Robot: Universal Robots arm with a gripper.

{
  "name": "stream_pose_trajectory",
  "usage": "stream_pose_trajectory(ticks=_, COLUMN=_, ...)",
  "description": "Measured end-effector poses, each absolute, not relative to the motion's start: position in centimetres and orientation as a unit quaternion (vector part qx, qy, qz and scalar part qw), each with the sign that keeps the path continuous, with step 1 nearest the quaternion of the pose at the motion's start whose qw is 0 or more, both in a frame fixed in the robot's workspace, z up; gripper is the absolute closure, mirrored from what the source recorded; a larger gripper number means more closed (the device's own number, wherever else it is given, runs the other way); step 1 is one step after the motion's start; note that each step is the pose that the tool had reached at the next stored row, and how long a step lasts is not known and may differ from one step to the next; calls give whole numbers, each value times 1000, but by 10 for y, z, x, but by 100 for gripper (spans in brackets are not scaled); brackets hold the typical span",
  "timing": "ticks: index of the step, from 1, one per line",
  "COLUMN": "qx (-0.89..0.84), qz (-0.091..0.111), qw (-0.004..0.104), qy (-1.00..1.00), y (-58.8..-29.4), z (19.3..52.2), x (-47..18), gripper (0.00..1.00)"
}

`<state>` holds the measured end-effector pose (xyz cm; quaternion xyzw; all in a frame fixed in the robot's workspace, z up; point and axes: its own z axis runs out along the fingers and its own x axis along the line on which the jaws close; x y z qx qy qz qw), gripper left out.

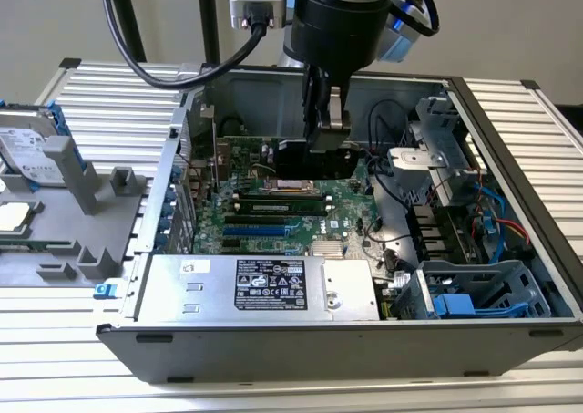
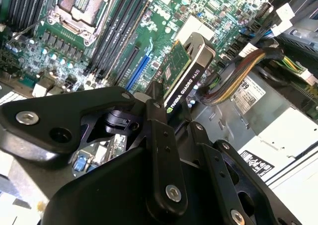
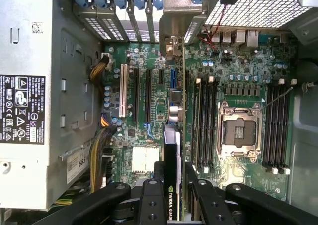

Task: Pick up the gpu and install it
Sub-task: 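Insert the gpu into the slot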

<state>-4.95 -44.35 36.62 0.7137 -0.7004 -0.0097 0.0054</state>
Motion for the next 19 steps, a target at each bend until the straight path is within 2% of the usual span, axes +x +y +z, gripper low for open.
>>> stream_pose_trajectory(ticks=19, qx=713, qz=-10, qw=5, qy=-701, y=-443, z=360, x=-50, gripper=100)
